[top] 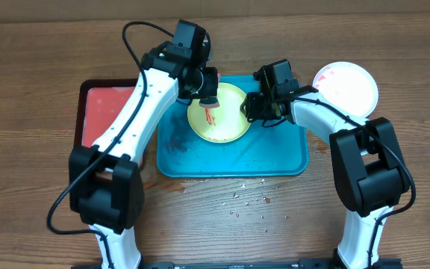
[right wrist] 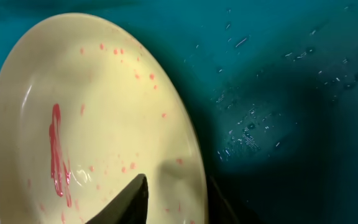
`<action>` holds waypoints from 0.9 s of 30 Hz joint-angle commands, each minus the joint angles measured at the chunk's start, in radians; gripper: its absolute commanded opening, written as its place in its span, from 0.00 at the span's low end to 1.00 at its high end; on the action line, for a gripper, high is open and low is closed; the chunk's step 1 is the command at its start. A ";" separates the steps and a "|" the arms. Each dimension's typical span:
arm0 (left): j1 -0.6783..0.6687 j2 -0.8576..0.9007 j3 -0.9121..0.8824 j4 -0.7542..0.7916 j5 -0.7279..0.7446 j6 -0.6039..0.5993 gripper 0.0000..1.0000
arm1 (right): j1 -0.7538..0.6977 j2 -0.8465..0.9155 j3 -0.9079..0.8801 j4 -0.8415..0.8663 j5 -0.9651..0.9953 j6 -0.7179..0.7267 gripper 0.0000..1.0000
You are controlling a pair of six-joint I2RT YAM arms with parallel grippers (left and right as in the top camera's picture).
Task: Clean dirty plates on tray and stack at the side
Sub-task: 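Bring the sponge with the left gripper over the yellow plate, then hold the yellow plate with the right gripper and scrub it with the sponge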
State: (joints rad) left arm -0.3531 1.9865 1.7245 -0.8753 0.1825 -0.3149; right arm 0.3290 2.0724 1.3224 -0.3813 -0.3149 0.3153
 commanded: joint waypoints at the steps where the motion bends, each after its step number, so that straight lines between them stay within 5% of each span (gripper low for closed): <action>1: -0.040 0.078 -0.003 -0.001 0.003 -0.026 0.04 | -0.014 0.011 0.006 0.002 -0.002 0.042 0.33; 10: -0.080 0.119 -0.003 0.011 0.002 -0.029 0.04 | -0.154 -0.095 0.048 -0.046 -0.158 0.056 0.56; 14: -0.086 0.119 -0.008 0.028 0.001 -0.093 0.04 | -0.224 -0.117 0.048 -0.064 -0.173 0.056 0.98; 15: -0.089 0.119 -0.010 0.034 0.001 -0.110 0.04 | -0.236 -0.116 0.048 -0.067 -0.211 0.056 0.98; 18: -0.098 0.119 -0.029 0.065 -0.010 -0.144 0.04 | -0.250 -0.116 0.042 -0.082 -0.275 0.056 0.43; 20: -0.105 0.119 -0.050 0.094 -0.025 -0.169 0.04 | -0.244 -0.116 0.036 -0.082 -0.265 0.056 0.17; 27: -0.108 0.119 -0.111 0.152 -0.093 -0.192 0.04 | -0.149 -0.106 0.024 -0.099 -0.114 0.056 0.28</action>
State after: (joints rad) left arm -0.4553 2.1086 1.6291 -0.7303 0.1303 -0.4751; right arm 0.1253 1.9831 1.3472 -0.4808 -0.5034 0.3714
